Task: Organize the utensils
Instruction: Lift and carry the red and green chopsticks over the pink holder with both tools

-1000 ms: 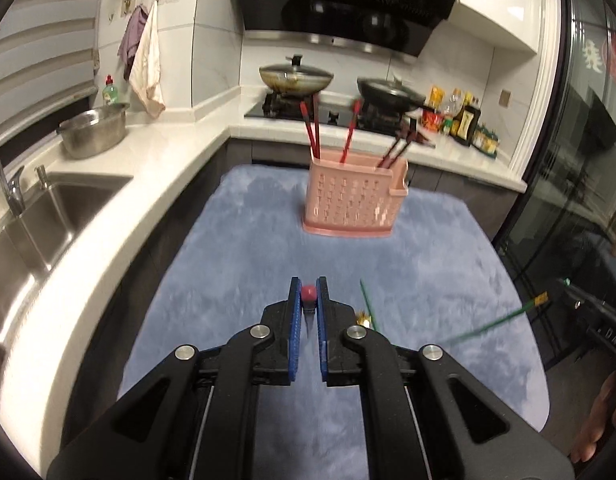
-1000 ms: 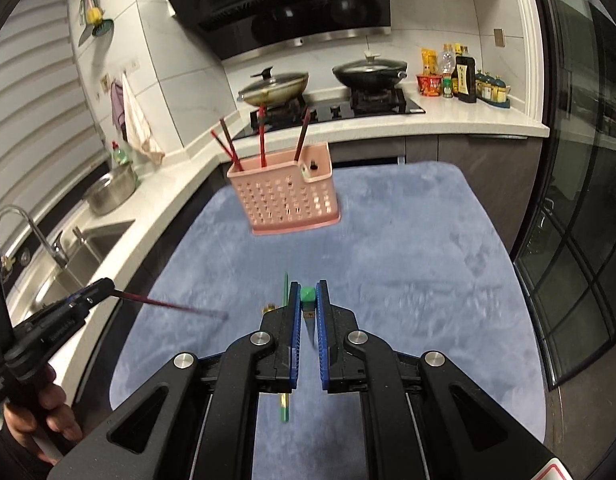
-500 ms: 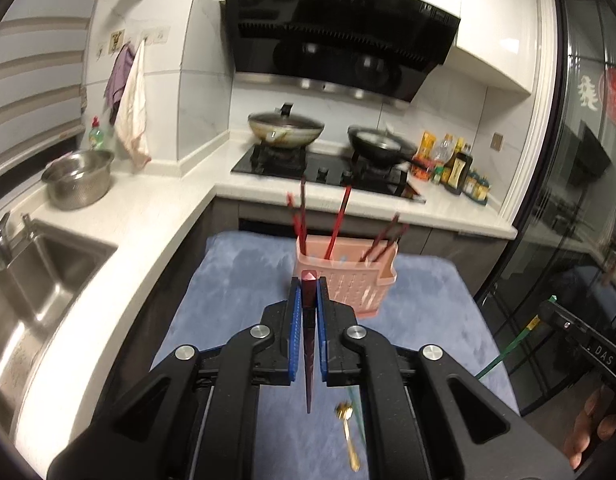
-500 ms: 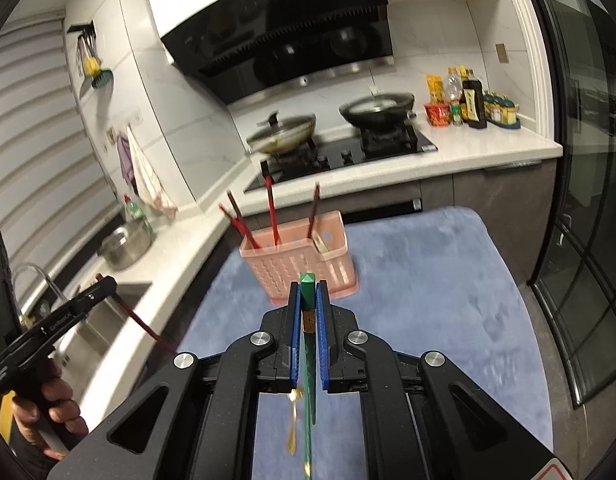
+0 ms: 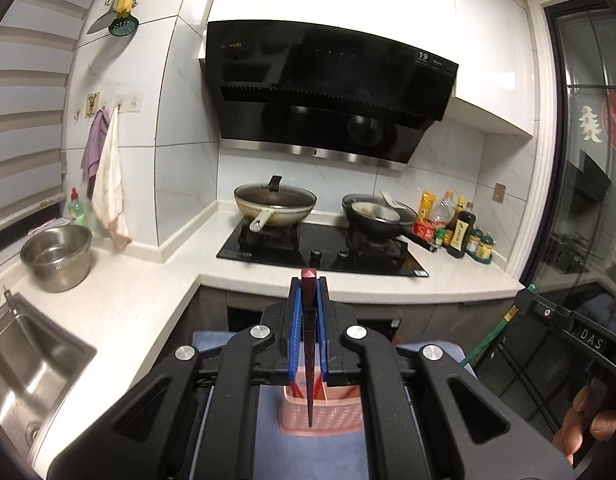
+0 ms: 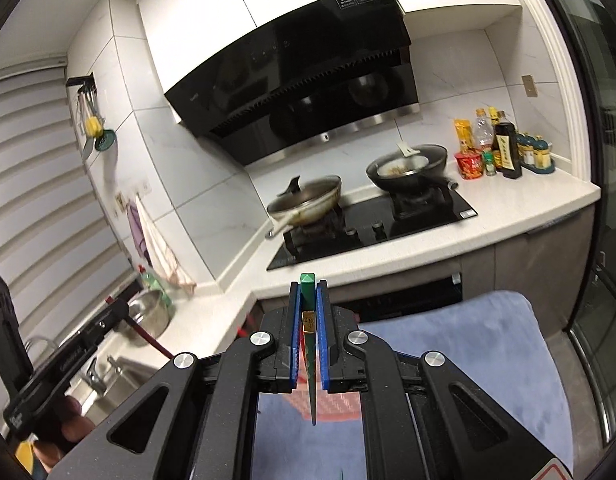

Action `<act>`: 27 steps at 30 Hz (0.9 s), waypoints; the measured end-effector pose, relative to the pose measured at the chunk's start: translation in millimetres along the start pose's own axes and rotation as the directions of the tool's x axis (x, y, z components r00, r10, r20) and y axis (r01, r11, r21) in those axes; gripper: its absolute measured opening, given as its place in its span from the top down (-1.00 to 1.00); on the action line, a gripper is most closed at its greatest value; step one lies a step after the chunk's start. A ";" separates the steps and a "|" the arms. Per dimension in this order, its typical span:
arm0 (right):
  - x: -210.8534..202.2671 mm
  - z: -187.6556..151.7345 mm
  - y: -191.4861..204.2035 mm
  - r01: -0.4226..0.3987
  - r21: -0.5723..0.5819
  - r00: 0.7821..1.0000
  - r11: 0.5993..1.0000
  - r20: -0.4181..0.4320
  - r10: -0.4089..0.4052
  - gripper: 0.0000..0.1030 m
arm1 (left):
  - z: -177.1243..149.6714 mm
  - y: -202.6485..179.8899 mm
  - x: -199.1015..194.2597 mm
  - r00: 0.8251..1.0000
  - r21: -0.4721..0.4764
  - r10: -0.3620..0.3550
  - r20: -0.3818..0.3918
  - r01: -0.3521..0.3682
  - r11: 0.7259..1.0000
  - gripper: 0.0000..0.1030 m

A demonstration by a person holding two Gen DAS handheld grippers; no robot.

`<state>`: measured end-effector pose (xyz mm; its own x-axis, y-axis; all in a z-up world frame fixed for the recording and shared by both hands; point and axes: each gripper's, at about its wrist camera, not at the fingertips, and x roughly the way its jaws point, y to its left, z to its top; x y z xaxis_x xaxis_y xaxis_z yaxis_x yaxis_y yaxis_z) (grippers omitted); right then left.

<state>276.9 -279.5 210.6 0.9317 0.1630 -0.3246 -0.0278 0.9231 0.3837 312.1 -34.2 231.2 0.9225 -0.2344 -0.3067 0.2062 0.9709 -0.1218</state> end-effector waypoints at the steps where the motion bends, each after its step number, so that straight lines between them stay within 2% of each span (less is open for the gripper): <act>1: 8.4 5.4 0.7 0.003 -0.007 1.000 1.000 0.005 -0.003 0.86 | 2.3 -0.2 6.0 1.000 0.001 0.004 0.003 -0.004 1.000 0.87; 6: 49.5 20.5 -0.3 0.027 -0.024 1.000 0.999 0.001 -0.027 0.86 | 7.5 1.0 44.1 1.000 -0.008 0.011 0.000 -0.011 1.000 0.87; 12: 94.8 12.7 -8.6 0.056 -0.040 0.997 0.998 -0.053 -0.058 0.86 | -5.7 3.4 81.6 0.998 -0.011 0.025 -0.051 -0.025 1.000 0.87; 19: 128.6 -8.0 -21.4 0.075 -0.031 0.989 0.997 -0.128 -0.078 0.86 | -24.8 6.2 103.5 0.994 -0.011 0.034 -0.104 -0.035 0.999 0.87; 27: 146.3 -19.8 -25.5 0.087 -0.034 0.981 0.996 -0.171 -0.091 0.86 | -37.0 10.7 118.1 0.988 -0.027 0.043 -0.145 -0.047 0.999 0.87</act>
<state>406.7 -272.3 136.2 0.8548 0.1352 -0.5011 0.0407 0.9450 0.3245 411.2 -53.3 158.7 0.8732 -0.1973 -0.4457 0.1535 0.9792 -0.1326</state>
